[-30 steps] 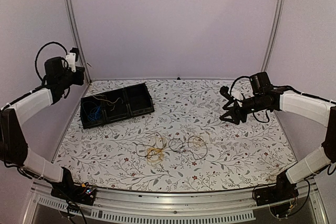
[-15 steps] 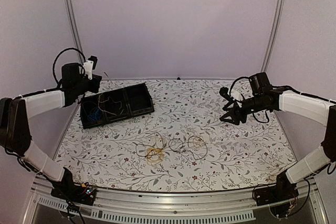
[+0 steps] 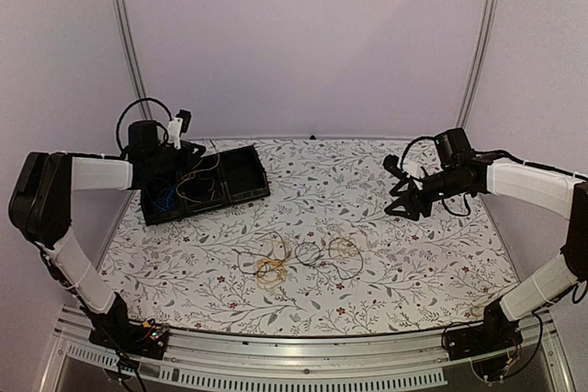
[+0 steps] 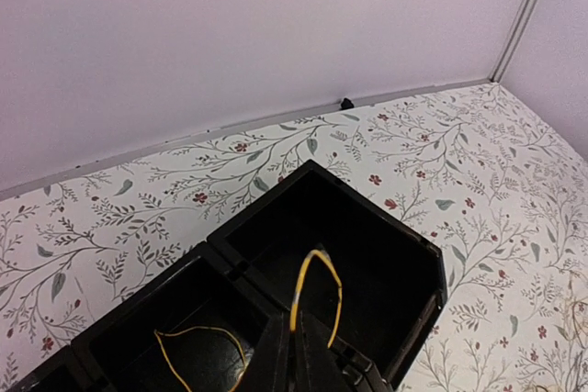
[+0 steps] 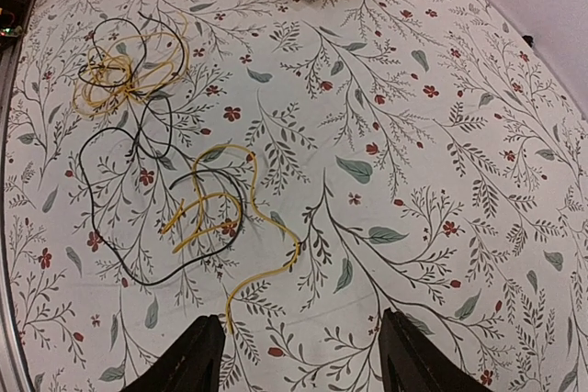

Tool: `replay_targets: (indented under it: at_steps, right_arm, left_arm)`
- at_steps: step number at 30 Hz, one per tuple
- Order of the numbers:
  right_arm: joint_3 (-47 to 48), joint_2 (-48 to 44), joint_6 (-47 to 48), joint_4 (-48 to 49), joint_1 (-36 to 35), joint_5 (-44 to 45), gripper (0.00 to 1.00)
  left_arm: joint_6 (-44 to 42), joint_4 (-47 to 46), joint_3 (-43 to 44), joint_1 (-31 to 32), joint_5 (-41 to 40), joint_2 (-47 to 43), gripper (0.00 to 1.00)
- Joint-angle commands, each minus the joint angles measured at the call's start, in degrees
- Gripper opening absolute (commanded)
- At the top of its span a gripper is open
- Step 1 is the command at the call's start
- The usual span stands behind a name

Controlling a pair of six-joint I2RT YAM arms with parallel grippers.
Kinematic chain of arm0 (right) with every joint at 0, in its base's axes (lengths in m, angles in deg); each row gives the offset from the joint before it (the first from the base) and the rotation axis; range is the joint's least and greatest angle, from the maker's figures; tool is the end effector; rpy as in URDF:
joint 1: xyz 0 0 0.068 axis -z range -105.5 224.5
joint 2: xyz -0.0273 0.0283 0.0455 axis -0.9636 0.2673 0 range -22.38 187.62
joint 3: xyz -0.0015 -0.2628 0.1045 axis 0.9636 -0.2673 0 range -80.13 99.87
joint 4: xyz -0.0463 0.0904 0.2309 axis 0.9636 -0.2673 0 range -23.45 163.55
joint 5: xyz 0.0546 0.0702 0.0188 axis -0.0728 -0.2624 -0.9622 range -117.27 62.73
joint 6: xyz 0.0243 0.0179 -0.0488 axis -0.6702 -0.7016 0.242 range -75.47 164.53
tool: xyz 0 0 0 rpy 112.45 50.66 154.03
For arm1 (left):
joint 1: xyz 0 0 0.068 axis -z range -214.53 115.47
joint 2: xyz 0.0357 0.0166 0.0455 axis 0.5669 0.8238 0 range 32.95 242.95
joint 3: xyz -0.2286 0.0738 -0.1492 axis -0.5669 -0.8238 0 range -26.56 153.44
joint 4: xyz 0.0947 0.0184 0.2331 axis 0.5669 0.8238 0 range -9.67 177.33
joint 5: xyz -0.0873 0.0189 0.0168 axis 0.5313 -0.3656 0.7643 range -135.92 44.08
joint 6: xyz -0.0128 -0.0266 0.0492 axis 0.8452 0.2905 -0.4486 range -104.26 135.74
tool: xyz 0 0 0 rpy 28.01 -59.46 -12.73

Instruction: Untangle the cables

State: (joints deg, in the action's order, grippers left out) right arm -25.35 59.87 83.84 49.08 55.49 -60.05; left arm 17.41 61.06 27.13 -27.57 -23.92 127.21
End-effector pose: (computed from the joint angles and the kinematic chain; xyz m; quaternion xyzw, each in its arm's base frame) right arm 0.2633 0.1140 0.2449 -0.5222 0.7472 0.2074 0.3549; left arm 0.3575 -0.0589 0.2391 0.1450 0.8046 -0.1988 0.5404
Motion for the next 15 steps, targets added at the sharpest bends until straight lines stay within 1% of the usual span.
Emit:
replay_targets:
  at_steps: [1, 3, 7, 10, 11, 15]
  right_arm:
    - [1.6, 1.2, 0.7, -0.8, -0.4, 0.8, 0.62]
    - [1.8, 1.7, 0.8, -1.0, -0.5, 1.1, 0.62]
    - [1.7, 1.9, 0.6, -1.0, -0.5, 1.6, 0.61]
    - [1.7, 1.9, 0.6, -0.9, -0.5, 1.9, 0.61]
    - [1.7, 2.1, 0.6, -1.0, -0.5, 2.0, 0.61]
    - [1.8, 2.5, 0.5, -1.0, -0.5, 2.4, 0.61]
  left_arm:
    - [5.0, -4.9, 2.5, 0.4, 6.6, 3.8, 0.00]
    - [7.3, -8.6, 3.0, 0.5, 7.9, 5.6, 0.00]
    - [10.5, -13.0, 3.7, 0.4, 9.6, 9.2, 0.00]
    - [13.3, -15.6, 4.3, -0.2, 14.5, 12.2, 0.00]
    - [13.5, -15.5, 4.5, -0.5, 14.6, 12.7, 0.00]
    - [12.9, -14.4, 2.5, -2.4, 10.0, 10.7, 0.00]
